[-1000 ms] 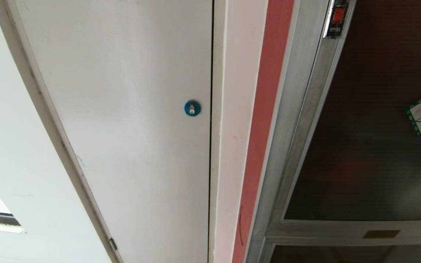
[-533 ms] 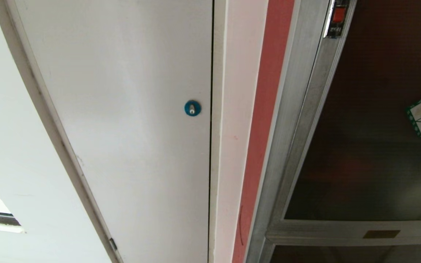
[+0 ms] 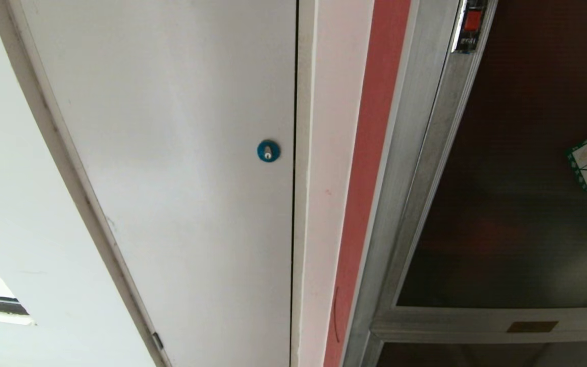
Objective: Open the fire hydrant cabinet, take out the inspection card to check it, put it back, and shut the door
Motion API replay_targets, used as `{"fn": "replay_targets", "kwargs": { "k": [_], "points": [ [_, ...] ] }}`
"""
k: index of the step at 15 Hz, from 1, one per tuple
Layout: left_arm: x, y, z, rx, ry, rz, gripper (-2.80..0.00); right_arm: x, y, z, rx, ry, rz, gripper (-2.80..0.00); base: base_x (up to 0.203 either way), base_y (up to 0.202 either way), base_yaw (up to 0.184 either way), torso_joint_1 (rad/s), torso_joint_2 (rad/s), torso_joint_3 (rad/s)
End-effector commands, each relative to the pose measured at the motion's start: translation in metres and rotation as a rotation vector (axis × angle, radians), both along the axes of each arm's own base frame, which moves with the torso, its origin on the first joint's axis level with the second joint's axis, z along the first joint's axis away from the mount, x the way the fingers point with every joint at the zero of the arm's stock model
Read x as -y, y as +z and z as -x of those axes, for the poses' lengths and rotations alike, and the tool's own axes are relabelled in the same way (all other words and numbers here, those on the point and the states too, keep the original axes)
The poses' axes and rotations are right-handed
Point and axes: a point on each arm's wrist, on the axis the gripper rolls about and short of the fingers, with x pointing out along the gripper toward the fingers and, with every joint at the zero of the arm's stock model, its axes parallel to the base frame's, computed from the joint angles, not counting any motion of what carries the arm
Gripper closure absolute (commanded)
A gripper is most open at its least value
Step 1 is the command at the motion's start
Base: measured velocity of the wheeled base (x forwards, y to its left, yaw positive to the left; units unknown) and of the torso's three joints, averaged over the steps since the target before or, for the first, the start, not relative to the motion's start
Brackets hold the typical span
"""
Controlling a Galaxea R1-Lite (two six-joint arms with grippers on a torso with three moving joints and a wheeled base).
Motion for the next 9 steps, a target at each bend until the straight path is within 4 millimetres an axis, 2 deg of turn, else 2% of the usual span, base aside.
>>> {"fn": "replay_targets", "kwargs": {
  "k": [1,9],
  "points": [
    [0.000,-0.002,-0.001,-0.008,0.000,-0.001,0.00,-0.005,-0.002,-0.013,-0.009,-0.004,0.003,0.00,0.000,0.000,0.000,0.000,0.00,0.000],
    [0.000,-0.002,-0.001,-0.007,0.000,0.000,0.00,-0.004,-0.011,-0.035,-0.049,-0.088,-0.007,0.00,0.000,0.000,0.000,0.000,0.00,0.000]
  ]
}}
